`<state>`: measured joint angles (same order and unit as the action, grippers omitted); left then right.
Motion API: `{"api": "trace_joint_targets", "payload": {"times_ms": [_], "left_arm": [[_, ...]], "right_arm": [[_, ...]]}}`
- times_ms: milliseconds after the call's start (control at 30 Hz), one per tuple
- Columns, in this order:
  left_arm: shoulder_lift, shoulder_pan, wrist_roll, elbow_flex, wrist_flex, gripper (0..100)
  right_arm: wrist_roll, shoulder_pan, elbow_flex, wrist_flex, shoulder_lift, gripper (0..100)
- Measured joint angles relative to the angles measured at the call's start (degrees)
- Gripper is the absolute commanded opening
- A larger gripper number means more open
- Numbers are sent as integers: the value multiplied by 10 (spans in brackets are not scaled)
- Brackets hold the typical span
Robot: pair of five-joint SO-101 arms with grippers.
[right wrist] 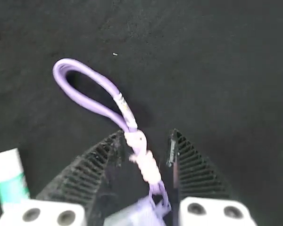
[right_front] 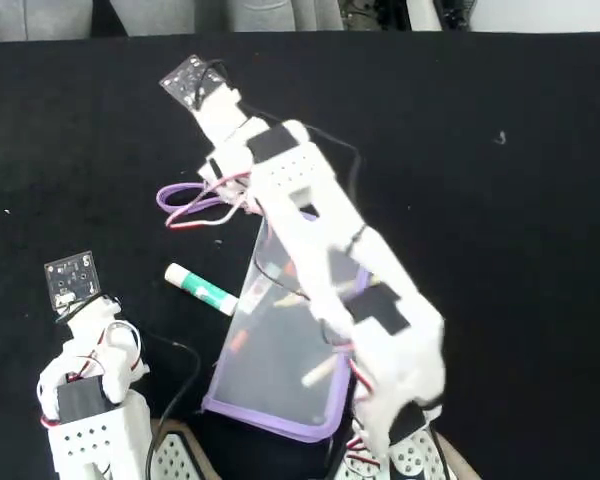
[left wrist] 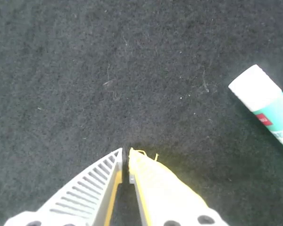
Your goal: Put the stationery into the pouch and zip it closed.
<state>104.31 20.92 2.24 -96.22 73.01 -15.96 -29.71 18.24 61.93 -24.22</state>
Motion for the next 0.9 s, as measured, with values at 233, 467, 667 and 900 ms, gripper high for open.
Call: {"api": "trace_joint_targets", "payload": {"times_ms": [233,467,667,900], "left_arm": [[0,0,0,0,0,30],[0,0,0,0,0,30],[0,0,0,0,0,30],[0,0,0,0,0,30]], "right_arm": [[-9,-29,237,100,-222,156],[-15,-41,522,217,-404,156],[-58,-41,708,292,-520,156],[-71,-41,745,283,-554,152]]}}
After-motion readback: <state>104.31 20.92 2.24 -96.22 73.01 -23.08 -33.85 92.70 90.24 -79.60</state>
